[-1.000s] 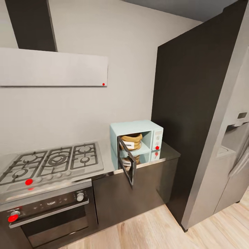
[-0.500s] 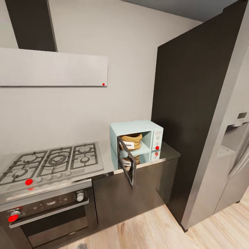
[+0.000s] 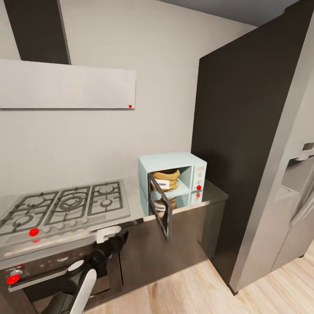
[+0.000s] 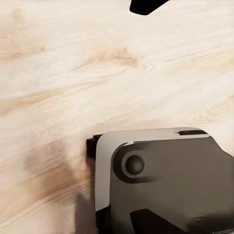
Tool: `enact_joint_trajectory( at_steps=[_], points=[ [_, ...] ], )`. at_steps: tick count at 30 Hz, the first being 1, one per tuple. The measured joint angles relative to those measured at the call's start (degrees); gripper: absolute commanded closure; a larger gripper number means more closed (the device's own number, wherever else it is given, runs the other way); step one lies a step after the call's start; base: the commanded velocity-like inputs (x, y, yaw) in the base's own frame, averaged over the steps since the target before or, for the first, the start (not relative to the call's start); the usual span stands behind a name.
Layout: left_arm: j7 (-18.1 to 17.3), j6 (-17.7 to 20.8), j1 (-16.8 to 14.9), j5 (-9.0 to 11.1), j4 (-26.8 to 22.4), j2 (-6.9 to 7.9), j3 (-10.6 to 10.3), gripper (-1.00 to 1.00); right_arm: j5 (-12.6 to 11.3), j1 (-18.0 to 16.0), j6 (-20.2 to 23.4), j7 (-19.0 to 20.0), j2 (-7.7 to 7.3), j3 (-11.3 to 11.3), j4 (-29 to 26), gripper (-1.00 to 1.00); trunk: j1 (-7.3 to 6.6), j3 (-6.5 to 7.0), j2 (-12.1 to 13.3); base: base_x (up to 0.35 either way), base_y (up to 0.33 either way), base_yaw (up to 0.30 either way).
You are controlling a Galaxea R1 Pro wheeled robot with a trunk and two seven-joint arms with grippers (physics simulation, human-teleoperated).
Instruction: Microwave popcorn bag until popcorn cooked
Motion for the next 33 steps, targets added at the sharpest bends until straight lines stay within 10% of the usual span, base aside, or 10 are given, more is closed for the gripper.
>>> enact_joint_trajectory(
  at_steps=[21,26,33],
  points=[
    [-0.56,-1.41,-0.03,0.13,0.07,-0.02,-0.86,-1.0,-0.47,0.01,-2.65,-1.58,0.0,-0.12,-0.02,-1.0,0.03,0.25,-0.01,0.193,0.0,-0.106],
    [-0.44,-1.71,-0.06,0.0,-0.1,-0.07,-6.65,-1.0,-0.47,0.01,-2.67,-1.67,0.0,-0.12,-0.02,-1.0,0.03,0.43,-0.01,0.0,0.0,-0.261],
    [-0.43,-1.74,-0.03,-0.04,-0.38,-0.11,-7.31,-1.0,-0.47,0.0,-2.68,-1.7,0.08,-0.08,-0.02,-1.0,0.03,0.68,-0.01,0.0,0.0,-0.261]
  ],
)
